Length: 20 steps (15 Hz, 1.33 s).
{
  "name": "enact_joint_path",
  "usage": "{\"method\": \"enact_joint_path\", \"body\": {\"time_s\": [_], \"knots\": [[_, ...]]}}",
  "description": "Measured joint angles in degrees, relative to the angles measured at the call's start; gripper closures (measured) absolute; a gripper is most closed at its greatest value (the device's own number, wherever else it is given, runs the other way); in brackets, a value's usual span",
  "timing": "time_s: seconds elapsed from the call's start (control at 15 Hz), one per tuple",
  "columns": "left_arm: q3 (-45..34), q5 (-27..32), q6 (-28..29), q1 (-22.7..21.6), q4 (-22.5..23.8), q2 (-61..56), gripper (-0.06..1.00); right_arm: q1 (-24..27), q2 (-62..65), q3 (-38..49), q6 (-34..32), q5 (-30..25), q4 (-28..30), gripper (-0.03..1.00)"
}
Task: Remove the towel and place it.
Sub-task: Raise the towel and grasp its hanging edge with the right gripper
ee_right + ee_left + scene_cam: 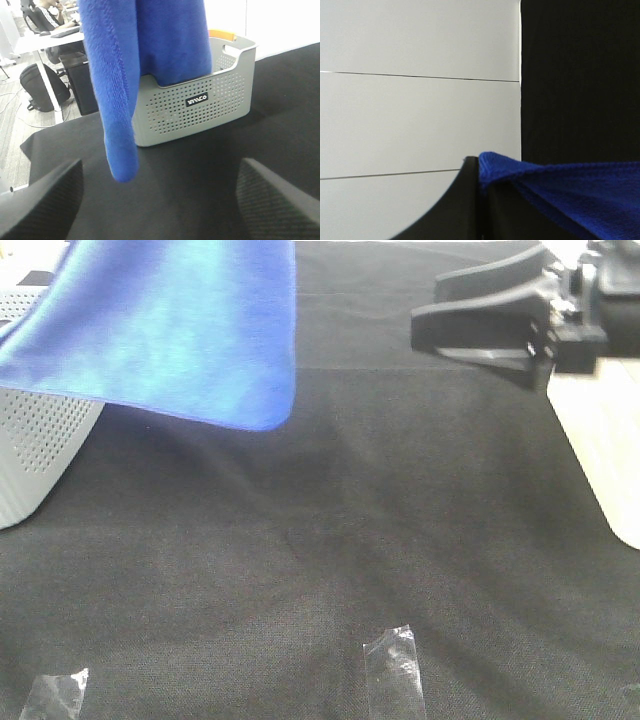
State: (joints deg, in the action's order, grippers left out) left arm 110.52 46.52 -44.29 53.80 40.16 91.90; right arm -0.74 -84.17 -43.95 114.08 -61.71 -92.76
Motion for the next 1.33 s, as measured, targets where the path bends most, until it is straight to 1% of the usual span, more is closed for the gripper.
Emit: {"method": "enact_joint_path", "body": {"time_s": [0.13,0.33,0.53,0.73,0.87,1.0,1.13,1.2,1.27,1.33], "knots": [[0.0,-1.7,0.0,0.0,0.0,0.7,0.94,-2.6,-5.2,-4.1,0.5,-0.2,-0.4,0.17],[0.0,-3.1,0.0,0.0,-0.1,1.4,0.94,-9.7,-11.7,-10.5,1.4,0.6,-0.4,0.16],[0.0,-3.1,0.0,0.0,-0.2,1.4,0.94,-10.7,-15.8,-15.1,0.6,1.9,-0.9,0.16],[0.0,-3.3,0.0,0.0,-0.4,1.4,0.94,-11.6,-18.3,-15.9,0.5,1.6,-1.1,0.16],[0.0,-4.0,0.0,0.0,-0.5,1.5,0.94,-15.2,-19.3,-15.9,0.9,1.6,-0.9,0.16],[0.0,-4.4,0.0,-0.1,0.1,1.7,0.94,-16.9,-19.4,-15.9,0.7,1.3,-0.7,0.17],[0.0,-4.5,0.0,-0.9,0.2,1.8,0.94,-16.9,-19.4,-15.9,-1.0,1.1,2.3,0.23],[0.0,-4.5,0.0,-1.1,0.6,1.9,0.94,-16.9,-19.4,-15.9,-2.3,1.4,4.8,0.30],[0.0,-3.3,0.2,-1.3,1.1,1.9,0.94,-16.9,-19.4,-15.9,-4.4,2.5,7.0,0.45],[0.0,-2.0,0.2,-1.3,1.9,1.9,0.94,-16.9,-19.4,-15.9,-5.0,3.4,7.2,0.52]]}}
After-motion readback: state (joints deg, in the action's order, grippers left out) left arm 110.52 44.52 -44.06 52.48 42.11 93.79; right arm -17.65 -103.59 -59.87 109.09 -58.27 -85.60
